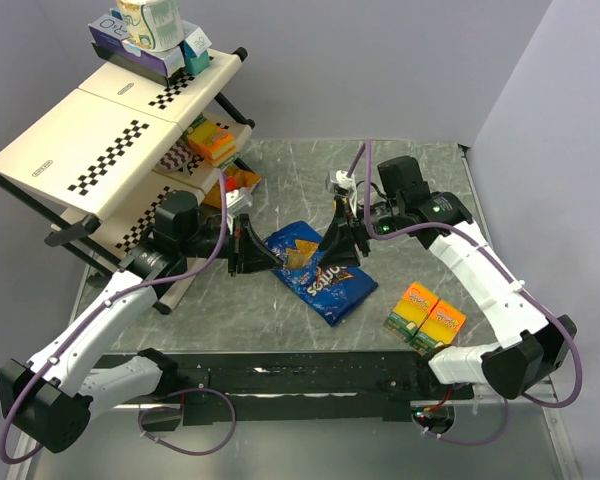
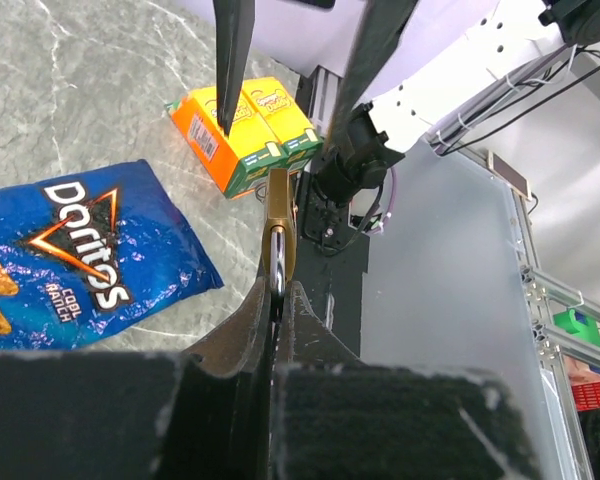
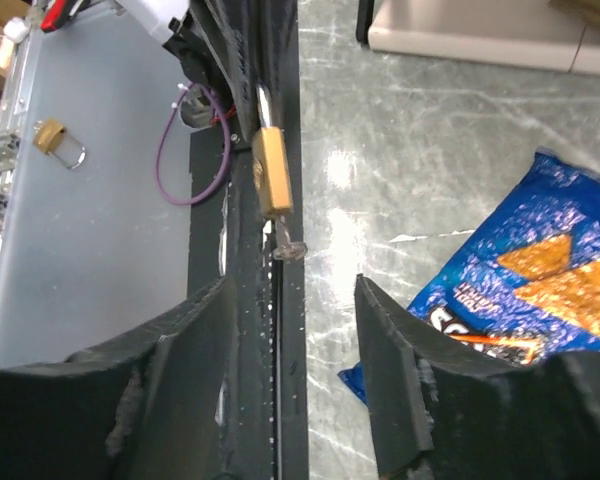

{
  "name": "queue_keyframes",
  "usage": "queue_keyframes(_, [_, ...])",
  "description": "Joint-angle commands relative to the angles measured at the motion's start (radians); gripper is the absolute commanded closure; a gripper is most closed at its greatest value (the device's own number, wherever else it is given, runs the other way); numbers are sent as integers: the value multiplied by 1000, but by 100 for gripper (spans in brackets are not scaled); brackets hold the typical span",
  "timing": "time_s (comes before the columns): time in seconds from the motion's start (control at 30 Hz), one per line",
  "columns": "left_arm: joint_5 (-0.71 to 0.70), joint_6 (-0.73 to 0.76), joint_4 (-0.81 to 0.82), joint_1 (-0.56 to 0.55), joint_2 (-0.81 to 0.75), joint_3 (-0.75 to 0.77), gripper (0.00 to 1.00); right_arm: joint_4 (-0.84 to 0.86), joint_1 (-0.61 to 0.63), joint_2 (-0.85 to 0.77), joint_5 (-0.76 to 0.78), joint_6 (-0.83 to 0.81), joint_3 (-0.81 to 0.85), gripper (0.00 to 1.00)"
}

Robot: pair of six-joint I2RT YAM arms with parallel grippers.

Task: Lock with the key
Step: Lock the lock.

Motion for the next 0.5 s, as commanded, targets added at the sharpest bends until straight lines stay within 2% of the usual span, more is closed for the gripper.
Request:
queue_keyframes(0.0, [43,-27,83,0,-20,9,99,66,5,-8,-48,50,-16,43])
queue_keyframes(0.17, [55,-27,88,0,-17,6,99,124,25,0,-62,93,-28,50])
queue_keyframes(0.47, [68,-17,94,0,-15,4,99,140,57,14,-58,110,-22,57])
